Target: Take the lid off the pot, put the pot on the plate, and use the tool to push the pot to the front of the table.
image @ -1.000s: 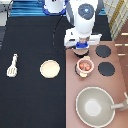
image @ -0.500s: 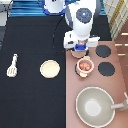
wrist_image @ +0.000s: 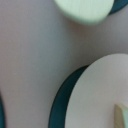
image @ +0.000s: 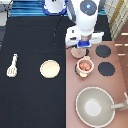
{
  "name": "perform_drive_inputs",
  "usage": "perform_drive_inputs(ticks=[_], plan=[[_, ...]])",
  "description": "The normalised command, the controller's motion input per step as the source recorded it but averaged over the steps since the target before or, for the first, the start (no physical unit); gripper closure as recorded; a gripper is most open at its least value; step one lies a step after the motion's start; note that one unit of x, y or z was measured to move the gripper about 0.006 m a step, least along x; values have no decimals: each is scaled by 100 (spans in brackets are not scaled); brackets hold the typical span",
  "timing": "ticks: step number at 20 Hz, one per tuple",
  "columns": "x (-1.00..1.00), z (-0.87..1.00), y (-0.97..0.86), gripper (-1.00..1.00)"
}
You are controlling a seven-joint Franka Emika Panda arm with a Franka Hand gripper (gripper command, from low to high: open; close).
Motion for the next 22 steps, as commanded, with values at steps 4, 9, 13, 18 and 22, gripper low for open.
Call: perform_drive_inputs(ticks=[4,9,13,18,22], plan=[[6,100,-1,-100],[77,86,-6,-100],[89,81,-1,-100],[99,79,0,-100],[100,68,-1,-100]])
